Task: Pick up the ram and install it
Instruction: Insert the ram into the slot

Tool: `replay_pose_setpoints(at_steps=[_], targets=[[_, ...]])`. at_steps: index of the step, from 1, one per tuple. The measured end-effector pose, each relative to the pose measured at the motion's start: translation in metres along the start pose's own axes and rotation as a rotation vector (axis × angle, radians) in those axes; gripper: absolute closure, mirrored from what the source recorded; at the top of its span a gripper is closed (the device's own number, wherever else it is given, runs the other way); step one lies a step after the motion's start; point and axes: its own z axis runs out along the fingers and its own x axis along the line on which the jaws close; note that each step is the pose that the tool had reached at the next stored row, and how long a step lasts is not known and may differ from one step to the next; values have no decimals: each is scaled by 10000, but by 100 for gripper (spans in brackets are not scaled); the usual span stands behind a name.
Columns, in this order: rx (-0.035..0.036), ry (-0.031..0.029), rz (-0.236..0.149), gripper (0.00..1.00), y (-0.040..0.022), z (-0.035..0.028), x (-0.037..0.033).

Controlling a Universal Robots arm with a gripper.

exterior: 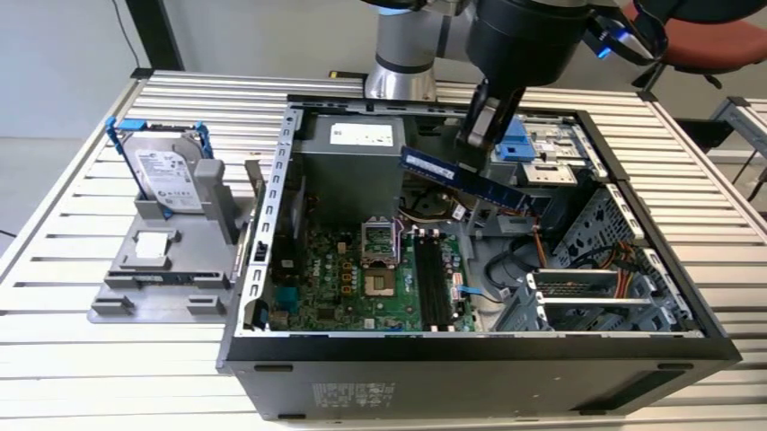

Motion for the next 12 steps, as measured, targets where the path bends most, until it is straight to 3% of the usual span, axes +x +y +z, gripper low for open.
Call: replay_pose_setpoints(at_steps=[12], targets=[[-2,-27,545,100,-1,0,-1]])
